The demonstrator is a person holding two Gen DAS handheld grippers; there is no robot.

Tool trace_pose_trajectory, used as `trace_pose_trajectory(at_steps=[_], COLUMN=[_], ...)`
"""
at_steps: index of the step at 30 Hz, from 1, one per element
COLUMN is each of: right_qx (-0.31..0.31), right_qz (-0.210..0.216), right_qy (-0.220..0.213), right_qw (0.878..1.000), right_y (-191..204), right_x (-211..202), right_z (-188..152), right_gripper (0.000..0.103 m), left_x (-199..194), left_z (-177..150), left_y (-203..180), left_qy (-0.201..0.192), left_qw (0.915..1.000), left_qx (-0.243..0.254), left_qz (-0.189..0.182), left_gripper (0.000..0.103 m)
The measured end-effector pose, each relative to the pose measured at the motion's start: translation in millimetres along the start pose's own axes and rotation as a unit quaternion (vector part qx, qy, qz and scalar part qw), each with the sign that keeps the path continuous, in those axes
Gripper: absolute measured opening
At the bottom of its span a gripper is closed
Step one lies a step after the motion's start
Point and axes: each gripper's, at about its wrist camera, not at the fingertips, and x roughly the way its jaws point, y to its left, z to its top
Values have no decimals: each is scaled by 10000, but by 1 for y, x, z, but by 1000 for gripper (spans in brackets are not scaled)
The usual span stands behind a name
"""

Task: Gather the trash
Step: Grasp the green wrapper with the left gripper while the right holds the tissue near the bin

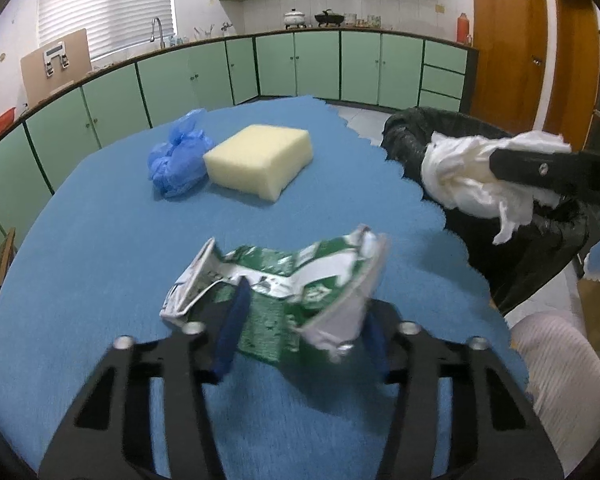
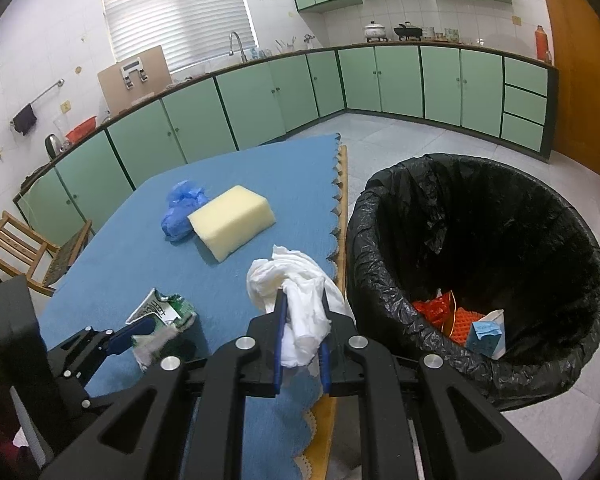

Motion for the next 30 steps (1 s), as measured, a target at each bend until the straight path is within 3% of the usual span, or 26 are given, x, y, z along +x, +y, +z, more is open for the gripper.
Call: trace_pose_trajectory(at_steps=[5, 15, 30], right_qx=[-20, 13, -99], right_qz=[30, 132, 12], right_qy=[-24, -155, -553], right_qw=[10000, 9998, 9984], right_y=[2, 8, 17], right_x=[1, -8, -44], right_z=[6, 21, 57], right_gripper=[14, 14, 14], left_x=[0, -24, -65], left_z=[11, 42, 91], left_y=[5, 22, 27], left_qy=[-66, -411, -894], left_qw=[10000, 9986, 9949], left_qx=[-39, -267, -466], left_qz=[-24, 182, -6], left_gripper=[22, 19, 19])
